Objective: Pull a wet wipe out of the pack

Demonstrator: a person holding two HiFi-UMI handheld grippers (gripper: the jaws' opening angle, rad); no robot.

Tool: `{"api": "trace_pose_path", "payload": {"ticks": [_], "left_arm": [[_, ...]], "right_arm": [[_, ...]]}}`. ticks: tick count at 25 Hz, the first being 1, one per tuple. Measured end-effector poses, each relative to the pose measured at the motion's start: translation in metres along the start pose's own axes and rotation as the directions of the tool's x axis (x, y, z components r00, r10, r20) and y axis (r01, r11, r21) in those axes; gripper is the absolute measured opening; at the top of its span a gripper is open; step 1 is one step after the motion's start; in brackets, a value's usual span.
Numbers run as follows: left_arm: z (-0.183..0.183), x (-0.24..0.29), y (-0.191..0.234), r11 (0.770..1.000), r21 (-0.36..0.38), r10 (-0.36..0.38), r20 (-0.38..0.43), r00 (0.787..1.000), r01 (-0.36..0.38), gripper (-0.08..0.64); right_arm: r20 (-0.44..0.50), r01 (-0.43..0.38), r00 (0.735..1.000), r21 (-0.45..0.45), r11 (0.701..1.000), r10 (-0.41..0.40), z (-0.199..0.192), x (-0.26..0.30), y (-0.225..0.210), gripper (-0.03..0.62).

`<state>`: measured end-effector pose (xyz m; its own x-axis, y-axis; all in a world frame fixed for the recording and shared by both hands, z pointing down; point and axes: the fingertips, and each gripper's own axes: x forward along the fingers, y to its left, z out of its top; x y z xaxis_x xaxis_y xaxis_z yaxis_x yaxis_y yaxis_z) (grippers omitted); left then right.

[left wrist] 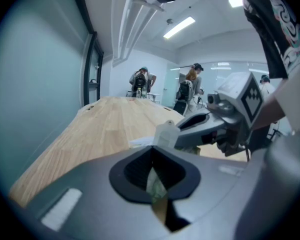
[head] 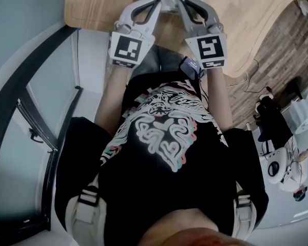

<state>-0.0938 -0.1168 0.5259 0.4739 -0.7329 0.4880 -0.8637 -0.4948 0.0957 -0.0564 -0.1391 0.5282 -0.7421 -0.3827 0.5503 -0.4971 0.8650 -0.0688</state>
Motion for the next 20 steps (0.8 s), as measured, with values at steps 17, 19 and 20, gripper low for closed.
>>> {"api": "trace_pose_path", "payload": {"ticks": [17, 19, 20], "left_arm": [[0.016, -0.002, -0.004, 0.999, 0.032, 0.025, 0.035, 0.999, -0.026, -0.014], [0.021, -0.006, -0.004, 0.999, 0.036, 0.030, 0.039, 0.999, -0.032, -0.014], [0.024, -0.008, -0.003, 0.998, 0.041, 0.036, 0.043, 0.998, -0.038, -0.014]], "right_arm": [[0.035, -0.005, 0.999, 0.017, 1.000, 0.004, 0.009, -0.017, 0.001, 0.006], [0.045, -0.002, 0.999, 0.011, 1.000, 0.002, 0.016, -0.022, 0.003, 0.006], [0.051, -0.001, 0.999, 0.008, 1.000, 0.001, 0.019, -0.024, 0.004, 0.006]]}}
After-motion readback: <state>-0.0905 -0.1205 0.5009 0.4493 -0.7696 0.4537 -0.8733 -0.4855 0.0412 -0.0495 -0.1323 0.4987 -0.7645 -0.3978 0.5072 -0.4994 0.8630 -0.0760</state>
